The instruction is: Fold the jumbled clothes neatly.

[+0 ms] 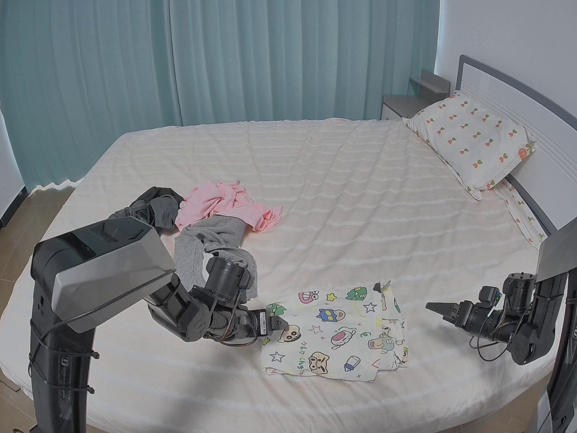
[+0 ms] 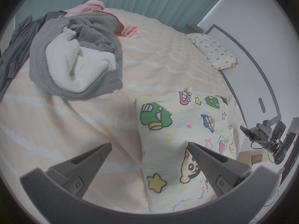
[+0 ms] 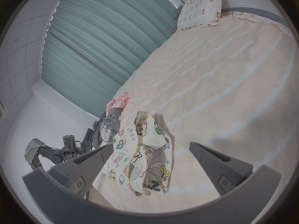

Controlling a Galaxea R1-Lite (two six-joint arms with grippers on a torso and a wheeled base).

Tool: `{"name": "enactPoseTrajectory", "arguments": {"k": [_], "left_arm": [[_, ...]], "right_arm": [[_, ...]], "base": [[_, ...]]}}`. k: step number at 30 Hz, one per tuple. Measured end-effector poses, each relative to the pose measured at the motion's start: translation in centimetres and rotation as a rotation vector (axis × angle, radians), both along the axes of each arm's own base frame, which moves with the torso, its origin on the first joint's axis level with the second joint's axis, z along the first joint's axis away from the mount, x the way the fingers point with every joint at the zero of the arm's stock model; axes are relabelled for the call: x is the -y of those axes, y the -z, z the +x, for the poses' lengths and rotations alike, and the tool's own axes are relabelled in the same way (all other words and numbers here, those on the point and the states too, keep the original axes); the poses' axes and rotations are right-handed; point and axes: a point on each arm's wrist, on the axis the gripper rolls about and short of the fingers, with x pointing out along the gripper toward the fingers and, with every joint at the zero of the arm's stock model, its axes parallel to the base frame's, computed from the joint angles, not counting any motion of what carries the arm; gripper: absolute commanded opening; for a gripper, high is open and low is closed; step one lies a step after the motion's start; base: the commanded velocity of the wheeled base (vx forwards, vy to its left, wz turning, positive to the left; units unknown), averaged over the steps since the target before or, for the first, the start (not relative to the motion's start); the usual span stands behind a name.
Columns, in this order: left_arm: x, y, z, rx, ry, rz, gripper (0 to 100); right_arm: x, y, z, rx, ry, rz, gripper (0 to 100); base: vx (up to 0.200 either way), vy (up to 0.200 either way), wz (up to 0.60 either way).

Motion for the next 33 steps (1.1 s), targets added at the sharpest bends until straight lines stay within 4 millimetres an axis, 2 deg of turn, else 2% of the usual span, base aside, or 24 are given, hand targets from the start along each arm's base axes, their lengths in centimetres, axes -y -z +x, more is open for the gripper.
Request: {"name": "enactPoseTrajectory", "arguments": {"k": [4,11,12,22,28,33], "left_arm": [[0.5,0.2,0.4,0.001,-0.006,-0.012,100],[2.9,0.2,0.0,0.006,0.025,-0.038,100],[3.2,0.3,0.0,0.007,0.030,-0.038,0],[3.6,0.6,-0.3,-0.001,0.040,-0.037,0],[2.9,0.8,-0.6,-0.031,-0.001,-0.044,0],[2.1,0.1,-0.8,-0.043,-0.042,-0.063,0]], "right_arm": [[0.0,0.0,0.0,-0.001,-0.001,0.000,100],[-0.1,0.0,0.0,0.000,-0.003,-0.002,100],[-0.1,0.0,0.0,0.001,-0.004,-0.002,100],[0.0,0.0,-0.1,-0.002,-0.003,-0.003,100],[0.0,0.0,-0.1,-0.003,-0.002,-0.002,100],[0.0,0.0,-0.1,-0.003,0.000,-0.002,100]], "base": [[0.000,0.000,0.00],[0.000,0.000,0.00],[0.000,0.000,0.00],[0.000,0.000,0.00],[0.000,0.000,0.00],[0.000,0.000,0.00]]}}
